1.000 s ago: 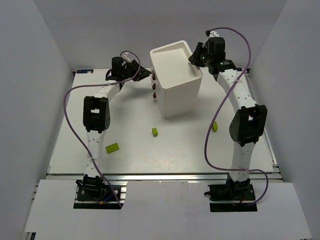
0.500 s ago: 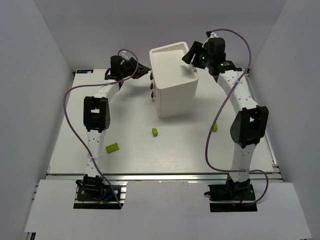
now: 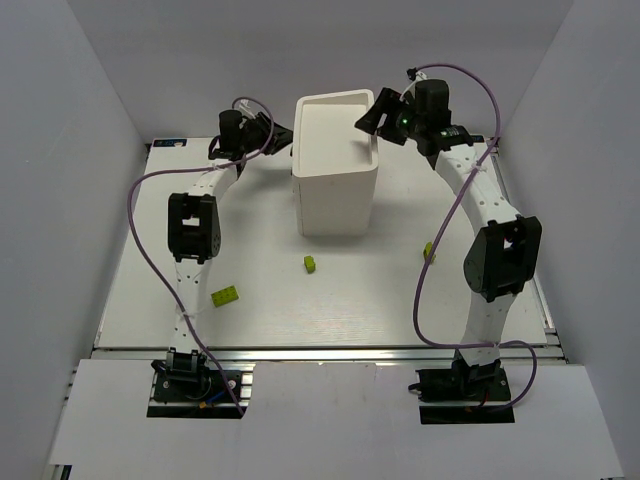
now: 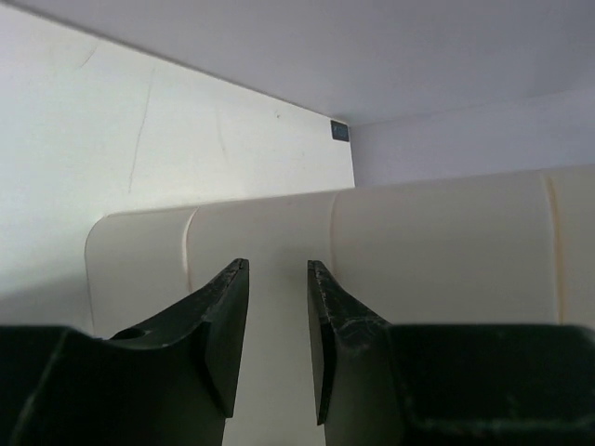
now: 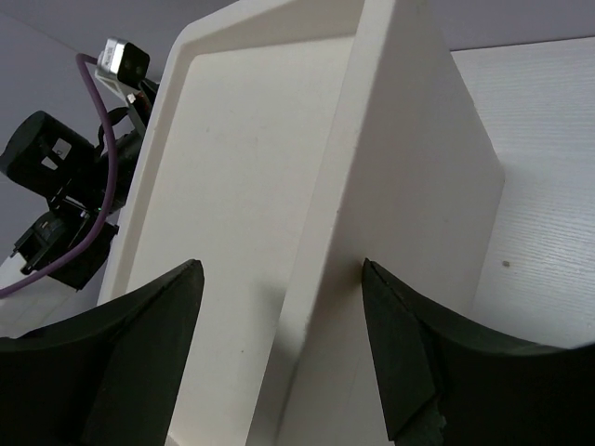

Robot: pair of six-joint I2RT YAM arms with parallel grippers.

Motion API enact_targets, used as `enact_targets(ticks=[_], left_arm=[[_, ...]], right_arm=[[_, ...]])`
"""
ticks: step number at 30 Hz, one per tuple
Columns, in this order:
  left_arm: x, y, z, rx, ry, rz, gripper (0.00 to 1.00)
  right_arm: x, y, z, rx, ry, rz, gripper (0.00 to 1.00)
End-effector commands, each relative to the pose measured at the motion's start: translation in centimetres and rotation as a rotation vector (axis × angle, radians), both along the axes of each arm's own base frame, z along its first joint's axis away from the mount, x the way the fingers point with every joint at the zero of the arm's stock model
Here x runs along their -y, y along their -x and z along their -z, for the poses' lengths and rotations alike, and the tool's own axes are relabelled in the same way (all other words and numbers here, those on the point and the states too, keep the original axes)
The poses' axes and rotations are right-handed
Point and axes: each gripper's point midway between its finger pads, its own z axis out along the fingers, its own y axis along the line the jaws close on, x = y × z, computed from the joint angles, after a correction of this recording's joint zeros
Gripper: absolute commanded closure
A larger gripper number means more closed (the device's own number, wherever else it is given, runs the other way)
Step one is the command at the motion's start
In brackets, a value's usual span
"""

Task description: Sort the legos into containers by color

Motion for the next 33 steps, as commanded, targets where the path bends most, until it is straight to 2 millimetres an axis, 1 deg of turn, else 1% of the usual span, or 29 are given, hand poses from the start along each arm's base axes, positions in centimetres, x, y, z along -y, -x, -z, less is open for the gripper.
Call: enact_targets(ticks=[1,2,3,4,5,6,7,8,9,10,11,13,14,15,16,17,18,19,21,22,23,24,25,26,27,30,31,32,33], left_arm=[[-0.8,0.9,-3.3,0.042,-0.022,-0.017,0.58],[-2.1,1.3,-3.6,0.026,-0.034,-0.052,0.55],[-4.3,1.1,-3.4,0.013,-0.059,-0.100,0.54],[-6.0,0.8,-3.5,0.009,-0.083,-0.160,0.50],[-7.3,1.5,-4.0,-0.001,-0.099,-0.196,0.48],[-8.4,1.6,-4.3,-0.003,-0.116,-0.223,0.47],[-10.4,1.8,-3.7,-0.033,-0.157,-0.267,0.46],[-11.3,2.2,-4.8,-0.025,-0.179,-0.288,0.45],[-11.6,3.1,-3.8,-0.057,-0.222,-0.284,0.45],[-12.6,3.5,-3.8,-0.065,-0.240,-0.300,0.45],[-13.3,4.0,-3.7,-0.078,-0.250,-0.307,0.45],[-13.2,6.1,-3.0,-0.111,-0.279,-0.282,0.48],[-12.9,7.0,-2.5,-0.127,-0.283,-0.259,0.51],[-12.7,8.5,-1.5,-0.147,-0.296,-0.228,0.53],[-12.3,9.3,-0.8,-0.166,-0.286,-0.202,0.57],[-11.0,10.4,-0.5,-0.173,-0.263,-0.141,0.63],[-10.5,11.0,0.1,-0.183,-0.242,-0.112,0.64],[-9.3,11.9,1.5,-0.220,-0.223,-0.066,0.64],[-7.5,13.1,2.1,-0.273,-0.146,0.020,0.62],[-6.7,13.6,3.2,-0.313,-0.115,0.046,0.61],[-6.5,13.8,3.4,-0.329,-0.096,0.050,0.60],[-5.8,13.7,3.0,-0.339,-0.065,0.044,0.57],[-5.9,13.7,3.2,-0.351,-0.055,0.032,0.55],[-6.0,13.5,3.2,-0.361,-0.051,0.016,0.50],[-5.5,13.6,3.3,-0.406,-0.036,-0.001,0.44],[-4.4,13.4,4.3,-0.489,0.006,-0.019,0.38],[-3.8,13.6,5.2,-0.520,0.023,-0.018,0.37],[-3.0,13.2,4.7,-0.500,0.054,-0.016,0.37],[-3.0,12.8,5.0,-0.496,0.059,-0.031,0.36]], right_arm=[[-2.5,2.6,-2.0,0.033,-0.020,-0.120,0.25],[-1.7,2.4,-2.6,0.053,-0.013,-0.111,0.22],[-0.6,2.1,-2.6,0.070,0.006,-0.102,0.21],[-0.4,2.1,-2.9,0.092,0.012,-0.113,0.18],[0.9,1.8,-3.5,0.114,0.017,-0.095,0.15],[1.5,1.7,-3.4,0.129,0.032,-0.100,0.11],[1.6,2.0,-3.9,0.147,0.030,-0.121,0.11],[1.9,1.8,-4.2,0.167,0.038,-0.122,0.11],[3.2,1.4,-4.5,0.189,0.060,-0.107,0.11],[3.5,1.4,-5.0,0.204,0.059,-0.110,0.11],[4.4,1.1,-5.3,0.220,0.064,-0.102,0.11],[6.0,0.6,-6.3,0.263,0.095,-0.084,0.11],[6.2,0.7,-6.5,0.268,0.097,-0.093,0.11],[6.1,1.0,-6.7,0.275,0.090,-0.129,0.11],[7.1,0.9,-6.9,0.300,0.101,-0.148,0.11],[7.0,1.4,-7.1,0.309,0.087,-0.197,0.11],[6.4,2.4,-7.4,0.326,0.051,-0.291,0.11],[7.2,2.5,-7.6,0.350,0.060,-0.311,0.12],[6.5,3.7,-7.5,0.379,0.062,-0.403,0.16],[6.2,4.0,-7.5,0.390,0.065,-0.424,0.22],[6.1,4.2,-7.4,0.401,0.073,-0.438,0.26],[6.2,4.2,-7.4,0.402,0.079,-0.437,0.29],[6.2,4.1,-7.1,0.398,0.088,-0.433,0.34],[6.3,4.0,-7.1,0.402,0.103,-0.426,0.36],[6.7,3.5,-6.8,0.394,0.120,-0.395,0.37],[7.1,3.0,-6.4,0.378,0.148,-0.354,0.35],[6.9,3.0,-6.4,0.378,0.151,-0.354,0.32],[7.0,2.9,-6.2,0.376,0.155,-0.348,0.32],[7.0,3.0,-6.2,0.374,0.155,-0.347,0.30]])
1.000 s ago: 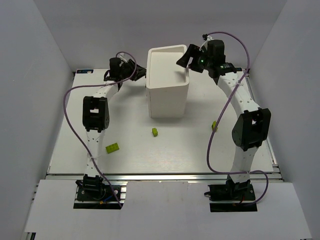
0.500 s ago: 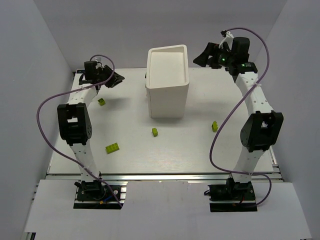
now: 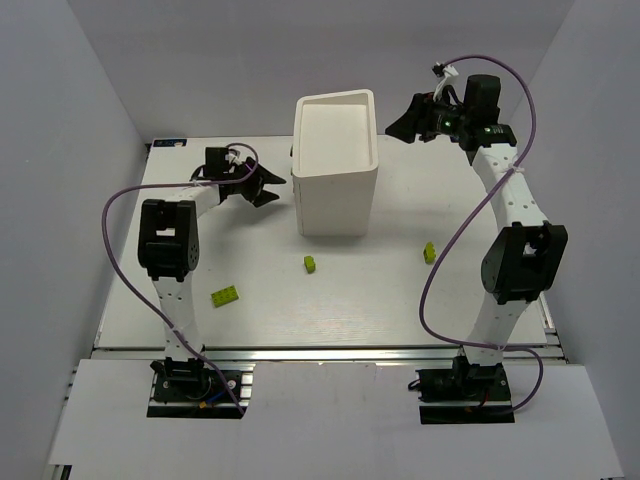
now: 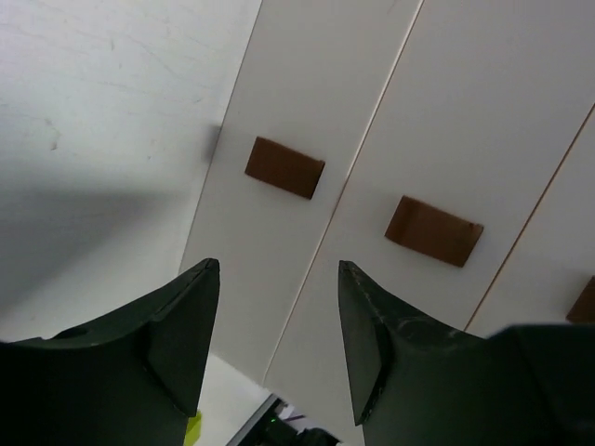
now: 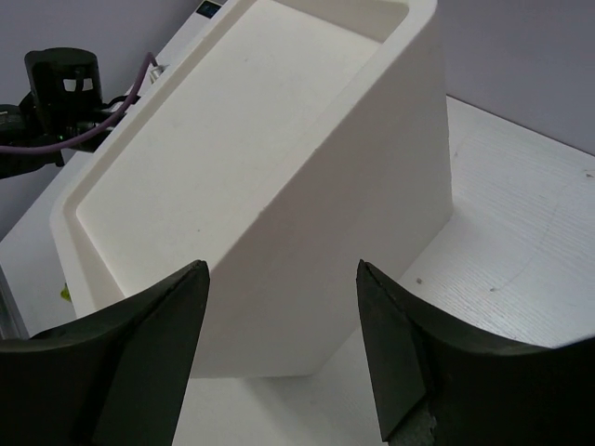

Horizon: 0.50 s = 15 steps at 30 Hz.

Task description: Sort the legos into containers by color

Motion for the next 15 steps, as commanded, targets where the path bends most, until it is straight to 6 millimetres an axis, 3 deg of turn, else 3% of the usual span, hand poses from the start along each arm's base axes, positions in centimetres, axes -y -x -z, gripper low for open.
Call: enact_targets(ticks=[1,15], left_arm=[[1.6,-1.5,-1.4,0.012,0.071,-0.037,0.36],[2.9,-4.4,0.9,0.054,0.242,-0.098,0.41]], right_arm=[[0.3,0.7,-3.8,0.114,0.017,0.012,0.30],[0.5,0.8,-3.7,0.099,0.006,0.021,0.27]])
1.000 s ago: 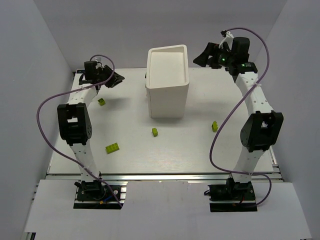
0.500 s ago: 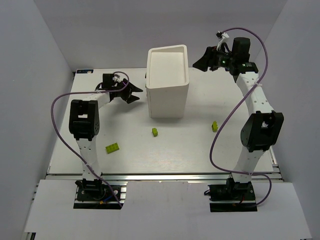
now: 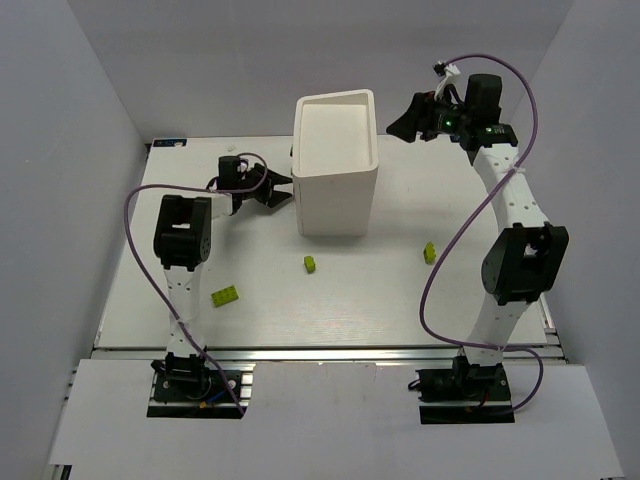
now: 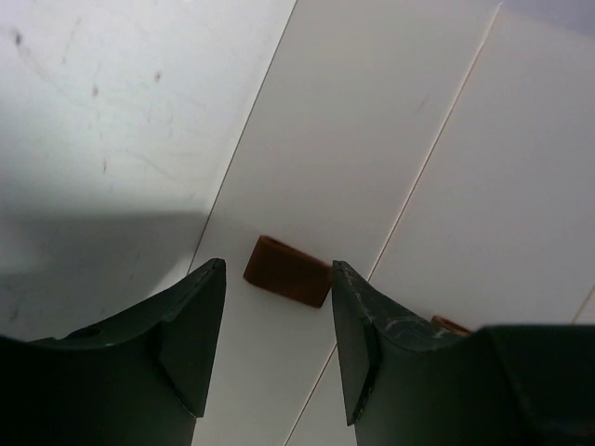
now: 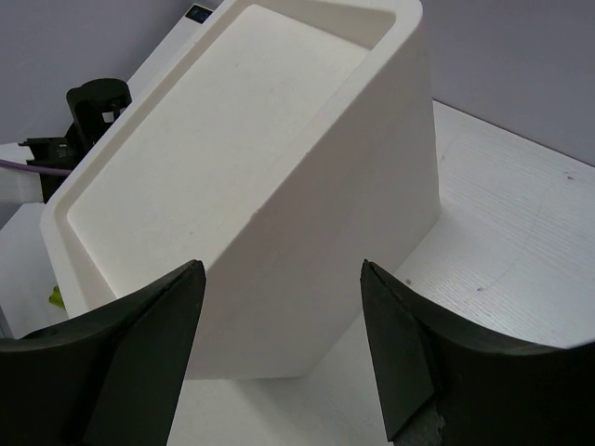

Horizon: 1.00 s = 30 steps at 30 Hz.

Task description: Sort the legos into containers by color

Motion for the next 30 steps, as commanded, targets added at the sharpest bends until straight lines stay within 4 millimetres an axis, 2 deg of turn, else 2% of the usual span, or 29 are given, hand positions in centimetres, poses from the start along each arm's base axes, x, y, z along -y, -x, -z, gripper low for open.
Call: enact_targets(ticks=[1,7,14,18,25,29,30], left_arm=[[0.3,-1.4,-2.7,0.092,0.086,-0.023,0.41],[0.6,-1.8,-2.1,0.091,0.124,-0.014,0.45],[0.9,-1.0,-1.3,0.063,0.152,0.018,0.46],[1.5,-0.9,-1.7,0.072,0.176,0.027,0.46],[2.3,-0.7,-2.3,0.074,0.200,0.052,0.52],[2.3,-0.4,-2.2,0.069,0.203,0.055,0.58],[2.3,-0.4,-2.2,0.068,0.206,0.056,0.62]], right_arm=[[0.1,1.1,-3.6,0.080,-0.015,-0.004,0.27],[0.1,1.0,-3.6,0.081,-0.017,-0.003,0.27],[0.0,0.9,-3.5,0.079,-0.015,-0.001,0.27],[-0.2,0.9,-3.5,0.079,-0.014,-0.005,0.27],[-0.1,0.9,-3.7,0.082,-0.014,-0.001,0.27],[-0.1,0.9,-3.6,0.084,-0.012,-0.003,0.27],[0.0,0.8,-3.6,0.082,-0.014,0.001,0.27]])
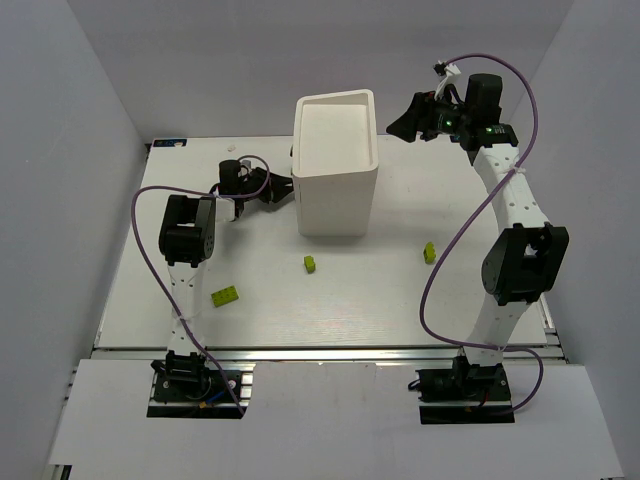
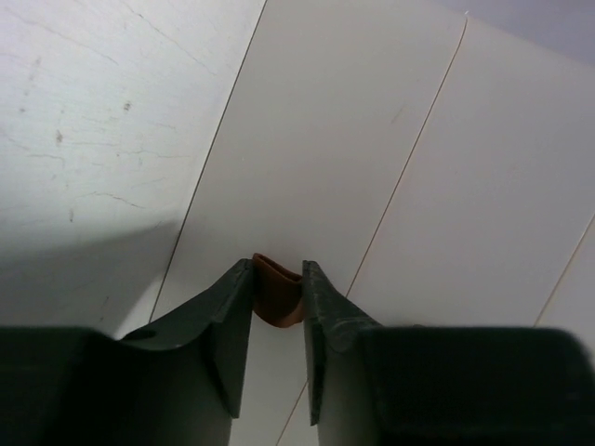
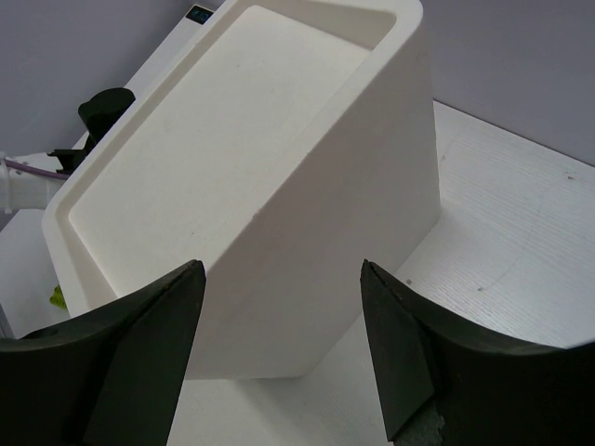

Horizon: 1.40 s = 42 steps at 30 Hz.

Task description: Sort the legos into containers by color

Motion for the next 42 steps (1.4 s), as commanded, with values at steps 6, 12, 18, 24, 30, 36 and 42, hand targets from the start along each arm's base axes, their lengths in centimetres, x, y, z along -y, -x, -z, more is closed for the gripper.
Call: enact_targets(ticks=[6,12,18,24,30,36,42], left_arm=[[1.6,0.8,-2.1,0.059,0.046,0.057,0.83],[1.0,1.1,-2.7,0.083,0.049,0.044,1.00],[-2.0,0.4,-3.5,0.109,-0.051,0.002,1.00],[-5.9,-0.7,-3.5,0.133,-0.226,-0.043,1.00],[-9.2,-0.3,-3.0,0.107,-0.335,-0.084,1.00],[-10.2,0.6,-2.5,0.099,-0.387,-0.089,1.00],[-11.2,-0.7,-4.9,0.147,-0.456,-0.084,0.43]], right_arm=[[-0.1,0.8,-3.3,0.074,-0.013,-0.006,0.27],[0.0,0.9,-3.4,0.079,-0.013,-0.004,0.27],[0.3,0.9,-3.3,0.072,-0.012,0.007,0.27],[0.3,0.9,-3.4,0.077,-0.012,0.013,0.27],[0.6,0.8,-3.0,0.073,-0.004,0.027,0.25],[0.9,0.6,-2.8,0.079,0.019,0.038,0.22],[0.5,1.5,-3.1,0.114,0.042,-0.022,0.11]])
